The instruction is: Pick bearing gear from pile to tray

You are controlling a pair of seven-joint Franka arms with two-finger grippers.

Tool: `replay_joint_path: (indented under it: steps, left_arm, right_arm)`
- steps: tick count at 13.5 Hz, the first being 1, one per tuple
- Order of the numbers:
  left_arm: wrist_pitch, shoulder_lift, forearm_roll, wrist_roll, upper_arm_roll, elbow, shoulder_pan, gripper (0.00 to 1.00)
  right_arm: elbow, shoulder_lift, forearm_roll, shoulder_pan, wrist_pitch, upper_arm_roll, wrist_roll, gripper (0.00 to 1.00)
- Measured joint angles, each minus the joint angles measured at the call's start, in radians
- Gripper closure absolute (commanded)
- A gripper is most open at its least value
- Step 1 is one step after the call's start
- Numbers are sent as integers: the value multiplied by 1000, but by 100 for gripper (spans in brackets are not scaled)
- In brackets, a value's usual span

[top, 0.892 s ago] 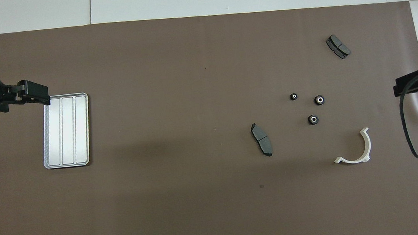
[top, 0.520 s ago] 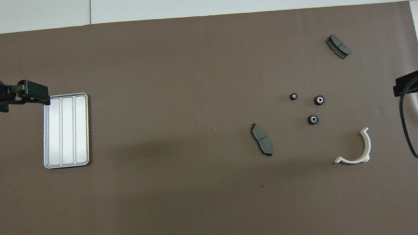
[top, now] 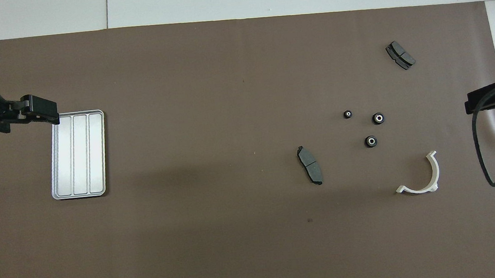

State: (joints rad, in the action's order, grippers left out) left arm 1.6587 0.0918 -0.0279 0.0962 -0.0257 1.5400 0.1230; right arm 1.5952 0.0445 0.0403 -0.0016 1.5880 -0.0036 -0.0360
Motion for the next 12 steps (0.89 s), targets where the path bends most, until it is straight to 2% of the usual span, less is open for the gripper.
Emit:
replay_joint_path:
  steps: [5, 12]
  left_arm:
    - [0, 0, 0, 0, 0, 0, 0, 0]
    - [0, -1, 0, 0, 4, 0, 0, 0]
  right_arm:
    - [173, -18, -5, 1, 265, 4, 0, 0]
    - [398, -145, -6, 1, 614, 5, 29, 0]
